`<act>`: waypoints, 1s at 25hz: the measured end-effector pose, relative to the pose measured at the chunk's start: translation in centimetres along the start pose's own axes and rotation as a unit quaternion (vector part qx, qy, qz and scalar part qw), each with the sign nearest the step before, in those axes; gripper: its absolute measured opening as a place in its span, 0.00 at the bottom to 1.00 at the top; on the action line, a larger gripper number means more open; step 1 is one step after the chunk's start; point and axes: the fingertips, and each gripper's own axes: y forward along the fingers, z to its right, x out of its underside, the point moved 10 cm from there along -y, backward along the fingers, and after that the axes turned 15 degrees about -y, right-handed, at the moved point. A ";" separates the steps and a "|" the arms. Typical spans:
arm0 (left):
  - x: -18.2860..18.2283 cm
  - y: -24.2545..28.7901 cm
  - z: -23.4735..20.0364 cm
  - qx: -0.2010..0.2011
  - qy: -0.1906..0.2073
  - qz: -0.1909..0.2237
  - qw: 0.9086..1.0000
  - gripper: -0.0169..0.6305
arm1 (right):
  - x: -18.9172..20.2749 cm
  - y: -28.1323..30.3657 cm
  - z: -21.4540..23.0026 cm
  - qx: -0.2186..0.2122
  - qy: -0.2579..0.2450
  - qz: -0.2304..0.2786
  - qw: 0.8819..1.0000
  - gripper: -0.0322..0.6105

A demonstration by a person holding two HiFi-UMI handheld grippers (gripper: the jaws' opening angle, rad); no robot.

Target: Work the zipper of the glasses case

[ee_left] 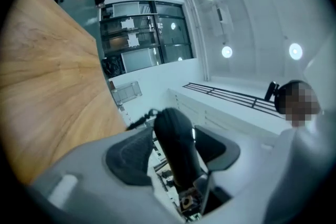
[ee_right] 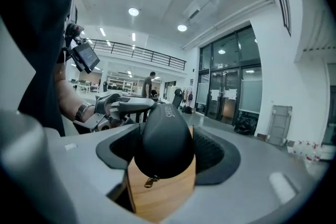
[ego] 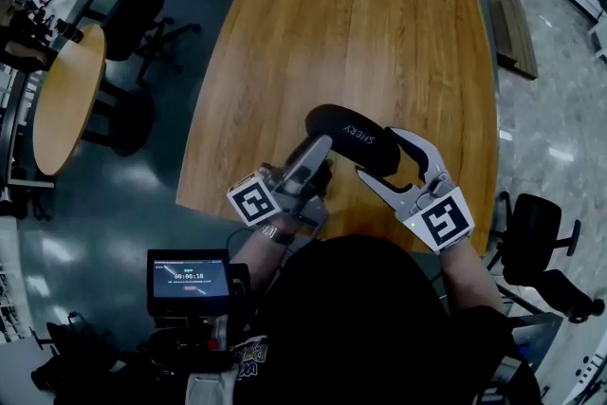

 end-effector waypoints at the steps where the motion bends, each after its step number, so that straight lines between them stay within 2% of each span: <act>1: -0.5 -0.7 -0.4 -0.012 0.003 0.013 1.000 0.39 | 0.7 -0.8 0.4 0.009 0.019 -0.008 1.000 0.54; 3: -1.4 -2.2 -1.2 -0.041 0.021 0.029 0.999 0.38 | 3.3 -2.2 1.3 0.020 0.038 -0.036 0.998 0.53; 4: -1.6 -2.9 -1.4 -0.059 0.041 0.024 0.997 0.34 | 5.3 -2.5 1.7 0.019 0.040 -0.055 0.998 0.53; 6: -1.3 -3.9 -1.6 -0.093 0.090 -0.010 0.992 0.29 | 9.7 -2.3 1.8 -0.004 0.052 -0.098 0.994 0.52; 8: -0.1 -4.6 -1.6 -0.111 0.117 -0.043 0.986 0.28 | 14.0 -1.0 1.4 -0.039 0.068 -0.140 0.987 0.52; 12: 2.4 -5.2 -1.4 -0.109 0.114 -0.095 0.983 0.28 | 20.0 1.9 0.8 -0.077 0.072 -0.191 0.976 0.52; 15: 3.7 -5.4 -0.7 -0.108 0.118 -0.137 0.978 0.28 | 21.4 3.7 1.2 -0.083 0.070 -0.202 0.973 0.52; 17: 3.6 -6.3 -0.3 -0.120 0.125 -0.146 0.974 0.27 | 21.7 5.0 1.2 -0.091 0.063 -0.207 0.972 0.52; 25: 2.4 -10.3 -0.7 -0.161 0.114 -0.121 0.973 0.27 | 24.1 7.1 0.4 -0.156 -0.008 -0.246 0.957 0.52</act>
